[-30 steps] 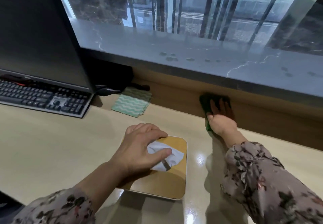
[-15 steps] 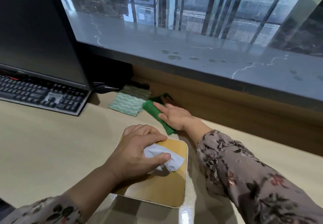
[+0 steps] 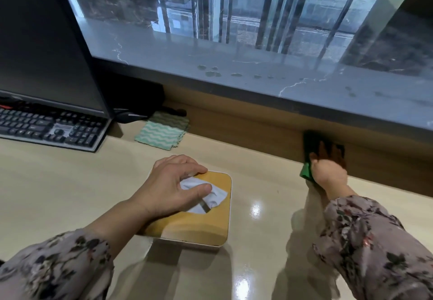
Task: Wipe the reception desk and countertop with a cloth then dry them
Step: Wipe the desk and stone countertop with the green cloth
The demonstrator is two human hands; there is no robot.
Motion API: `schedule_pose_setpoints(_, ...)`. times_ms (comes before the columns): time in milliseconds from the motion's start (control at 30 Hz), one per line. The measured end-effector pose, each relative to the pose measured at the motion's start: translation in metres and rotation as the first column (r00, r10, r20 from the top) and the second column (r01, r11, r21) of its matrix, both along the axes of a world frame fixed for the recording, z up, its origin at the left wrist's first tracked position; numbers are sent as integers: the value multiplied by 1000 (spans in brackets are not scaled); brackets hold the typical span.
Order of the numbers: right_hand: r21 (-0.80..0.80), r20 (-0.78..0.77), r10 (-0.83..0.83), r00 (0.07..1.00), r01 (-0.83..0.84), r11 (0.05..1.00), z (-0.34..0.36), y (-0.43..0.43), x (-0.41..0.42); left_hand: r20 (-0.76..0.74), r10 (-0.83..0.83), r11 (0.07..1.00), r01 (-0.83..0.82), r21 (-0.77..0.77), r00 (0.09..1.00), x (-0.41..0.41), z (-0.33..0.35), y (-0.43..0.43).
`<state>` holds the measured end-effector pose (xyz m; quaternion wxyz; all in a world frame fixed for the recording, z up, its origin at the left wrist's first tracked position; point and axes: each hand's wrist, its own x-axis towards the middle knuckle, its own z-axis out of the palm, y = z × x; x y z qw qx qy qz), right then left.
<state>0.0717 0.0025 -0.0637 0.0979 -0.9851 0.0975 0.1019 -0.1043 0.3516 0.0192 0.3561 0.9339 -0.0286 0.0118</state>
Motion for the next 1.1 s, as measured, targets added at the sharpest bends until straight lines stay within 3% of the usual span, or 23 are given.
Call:
schedule_pose_setpoints(133,-44,-44,-105,993,103,994,8,33,-11,-32,-7,1000,7,1,999,1,5,-2)
schedule_pose_setpoints(233,-82,15,126,992,-124,989,11,93,-34,-31,4,999,-3,42,1000,0,6,-6)
schedule_pose_setpoints(333,-33,63,423,904,-421,906,4,146,-62,-12,38,997,-37,62,999,1,10,-15)
schedule_pose_setpoints(533,20,71,552,831,-554,832,1,121,-78,47,-14,994,9,107,999,12,21,-47)
schedule_pose_setpoints(667,4,102,387,916,-390,921,-4,36,-87,22,-51,986,47,160,998,20,28,-69)
schedule_pose_setpoints(867,-24,79,-50,996,52,998,-1,-91,-111,-11,18,997,-17,79,1000,15,35,-88)
schedule_pose_setpoints(1000,-12,24,-201,979,201,979,4,-71,-130,-30,62,995,-60,86,998,5,40,-93)
schedule_pose_setpoints(1100,23,8,-131,991,131,991,6,-20,-151,0,78,987,-77,144,997,-3,41,-98)
